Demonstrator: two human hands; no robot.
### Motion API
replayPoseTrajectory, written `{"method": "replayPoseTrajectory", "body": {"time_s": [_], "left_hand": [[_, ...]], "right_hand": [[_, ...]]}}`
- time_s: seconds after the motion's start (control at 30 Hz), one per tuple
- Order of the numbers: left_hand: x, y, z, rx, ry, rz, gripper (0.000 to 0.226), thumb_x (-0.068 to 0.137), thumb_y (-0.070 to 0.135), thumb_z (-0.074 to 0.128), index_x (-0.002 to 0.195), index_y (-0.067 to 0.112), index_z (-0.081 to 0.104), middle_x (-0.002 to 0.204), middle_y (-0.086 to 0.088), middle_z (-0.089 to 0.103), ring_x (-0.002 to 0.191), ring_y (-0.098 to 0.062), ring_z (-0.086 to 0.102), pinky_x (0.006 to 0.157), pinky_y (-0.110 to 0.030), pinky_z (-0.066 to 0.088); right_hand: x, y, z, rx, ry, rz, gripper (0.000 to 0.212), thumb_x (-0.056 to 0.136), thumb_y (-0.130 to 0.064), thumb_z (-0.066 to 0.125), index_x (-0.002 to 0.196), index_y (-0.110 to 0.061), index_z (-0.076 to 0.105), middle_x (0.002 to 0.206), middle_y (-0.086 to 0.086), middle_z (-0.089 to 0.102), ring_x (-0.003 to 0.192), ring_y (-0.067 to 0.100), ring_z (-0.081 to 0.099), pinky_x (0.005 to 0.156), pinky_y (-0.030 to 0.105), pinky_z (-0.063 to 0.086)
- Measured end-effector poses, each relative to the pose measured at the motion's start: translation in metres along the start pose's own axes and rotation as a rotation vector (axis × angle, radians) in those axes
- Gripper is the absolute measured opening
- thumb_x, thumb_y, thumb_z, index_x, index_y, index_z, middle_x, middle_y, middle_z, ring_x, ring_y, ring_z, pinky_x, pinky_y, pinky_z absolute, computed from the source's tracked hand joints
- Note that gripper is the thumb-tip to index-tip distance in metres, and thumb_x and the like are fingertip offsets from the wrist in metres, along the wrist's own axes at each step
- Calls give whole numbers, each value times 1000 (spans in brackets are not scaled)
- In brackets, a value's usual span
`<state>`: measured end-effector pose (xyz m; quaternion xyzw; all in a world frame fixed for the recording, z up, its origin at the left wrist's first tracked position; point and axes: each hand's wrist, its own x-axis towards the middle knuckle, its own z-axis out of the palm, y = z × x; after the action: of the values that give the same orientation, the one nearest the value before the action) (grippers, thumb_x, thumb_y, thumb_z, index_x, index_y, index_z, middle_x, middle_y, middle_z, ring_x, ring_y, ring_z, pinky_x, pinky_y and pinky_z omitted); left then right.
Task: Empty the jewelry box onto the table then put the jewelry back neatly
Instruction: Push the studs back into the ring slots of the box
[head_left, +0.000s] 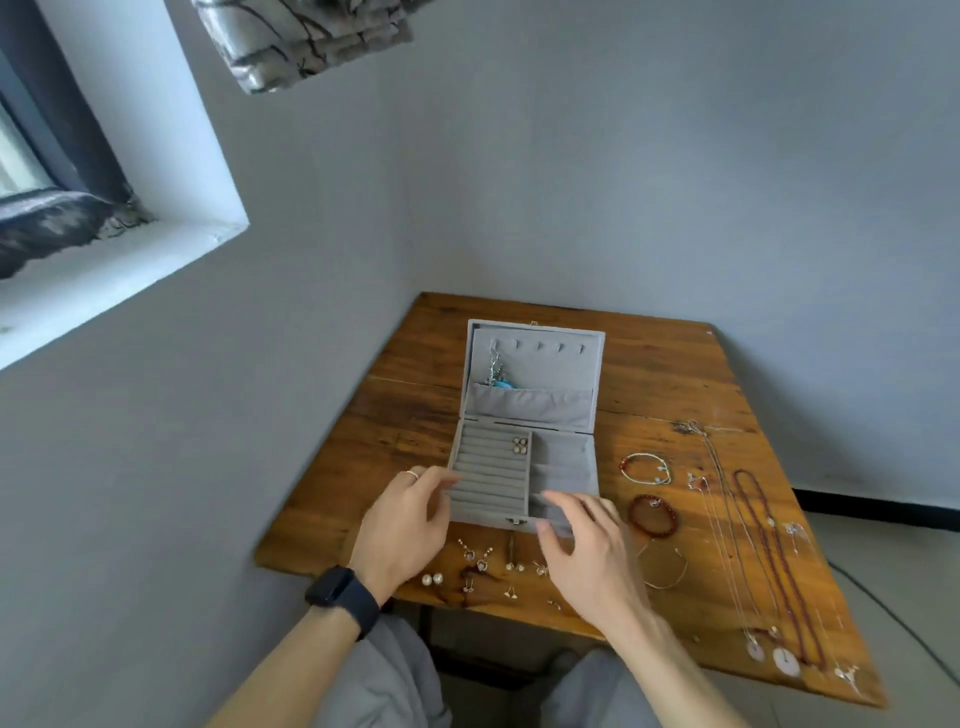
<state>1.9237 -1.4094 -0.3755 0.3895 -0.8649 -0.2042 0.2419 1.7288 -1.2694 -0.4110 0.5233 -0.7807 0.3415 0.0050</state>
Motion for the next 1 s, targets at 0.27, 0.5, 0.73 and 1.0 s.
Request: {"method": "replayPoseTrajectory", "body": {"time_s": [0.27,0.5,0.73,1.0], "left_hand": [[-35,-23,12,-71,-128,-105,26,92,35,64,117,37,67,119,18,60,113,0,51,93,-18,43],[-32,-19,20,10,-100,-121,24,90,47,65,111,38,73,117,14,63,108,-4,51,94,-29,49],[-30,-21,21,34,-88,-140,27,89,53,65,111,39,73,114,15,62,109,-6,50,91,-31,50],[-30,-26,22,-44,-76,-150,17,90,50,63,99,41,73,102,21,63,101,-4,50,84,-27,48]], "right_hand": [[-15,-30,18,-96,-152,10,25,92,-45,64,114,-36,70,115,-19,69,105,3,56,87,19,45],[-12,-46,32,-227,-176,27,28,90,-53,63,112,-38,70,109,-18,70,101,7,60,83,27,47],[-12,-49,36,-235,-203,-40,18,94,-42,61,109,-38,71,109,-17,67,105,8,58,84,28,44],[-1,-52,18,-48,-173,-29,14,96,-36,62,107,-33,70,95,-13,69,87,3,60,67,8,44]]}}
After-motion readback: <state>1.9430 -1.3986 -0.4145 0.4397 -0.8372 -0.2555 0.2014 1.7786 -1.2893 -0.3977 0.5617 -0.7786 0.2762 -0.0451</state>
